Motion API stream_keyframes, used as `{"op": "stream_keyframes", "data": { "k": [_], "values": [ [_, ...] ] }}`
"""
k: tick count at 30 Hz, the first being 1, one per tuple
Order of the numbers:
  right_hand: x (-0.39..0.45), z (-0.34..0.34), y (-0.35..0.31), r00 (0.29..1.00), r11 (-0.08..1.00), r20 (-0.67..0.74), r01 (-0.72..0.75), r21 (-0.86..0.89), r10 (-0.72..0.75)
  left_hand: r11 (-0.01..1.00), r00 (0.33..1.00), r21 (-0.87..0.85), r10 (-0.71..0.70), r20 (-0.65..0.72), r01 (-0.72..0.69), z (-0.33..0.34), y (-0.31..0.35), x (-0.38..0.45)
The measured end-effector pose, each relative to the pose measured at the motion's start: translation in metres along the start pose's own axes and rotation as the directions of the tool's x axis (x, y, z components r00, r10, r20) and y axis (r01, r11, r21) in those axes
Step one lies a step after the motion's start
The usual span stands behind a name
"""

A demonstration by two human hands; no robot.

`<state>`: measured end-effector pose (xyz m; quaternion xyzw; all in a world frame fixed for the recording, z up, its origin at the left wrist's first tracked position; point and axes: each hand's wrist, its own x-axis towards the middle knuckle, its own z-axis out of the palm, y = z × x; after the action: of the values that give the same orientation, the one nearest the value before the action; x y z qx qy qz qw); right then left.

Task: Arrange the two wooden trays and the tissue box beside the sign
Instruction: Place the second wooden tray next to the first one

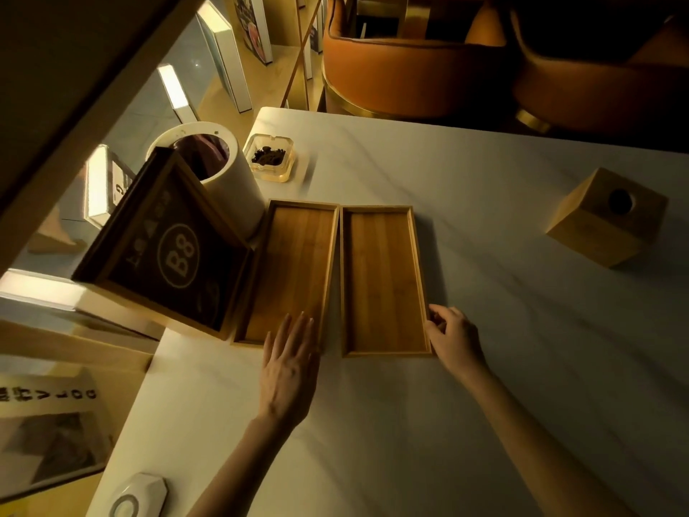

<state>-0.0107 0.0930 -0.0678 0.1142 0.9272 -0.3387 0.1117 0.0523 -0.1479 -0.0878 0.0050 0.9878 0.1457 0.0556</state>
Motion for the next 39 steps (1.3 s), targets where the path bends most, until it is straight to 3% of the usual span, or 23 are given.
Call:
{"op": "stream_keyframes", "data": {
  "k": [3,13,39],
  "values": [
    [-0.001,0.002,-0.001,1.0,1.0,0.02,-0.007,0.019,0.006,1.0,0.997,-0.008,0.007,0.081,-0.006,0.01,-0.007,-0.005],
    [-0.005,0.007,-0.005,0.999,1.0,0.04,0.009,-0.006,-0.009,0.999,0.999,-0.005,0.037,0.013,-0.037,0.013,-0.008,-0.004],
    [-0.015,0.02,-0.015,0.998,0.999,0.049,0.028,-0.041,-0.026,0.999,1.0,0.049,0.013,-0.002,-0.013,0.011,-0.005,-0.002]
  ]
}}
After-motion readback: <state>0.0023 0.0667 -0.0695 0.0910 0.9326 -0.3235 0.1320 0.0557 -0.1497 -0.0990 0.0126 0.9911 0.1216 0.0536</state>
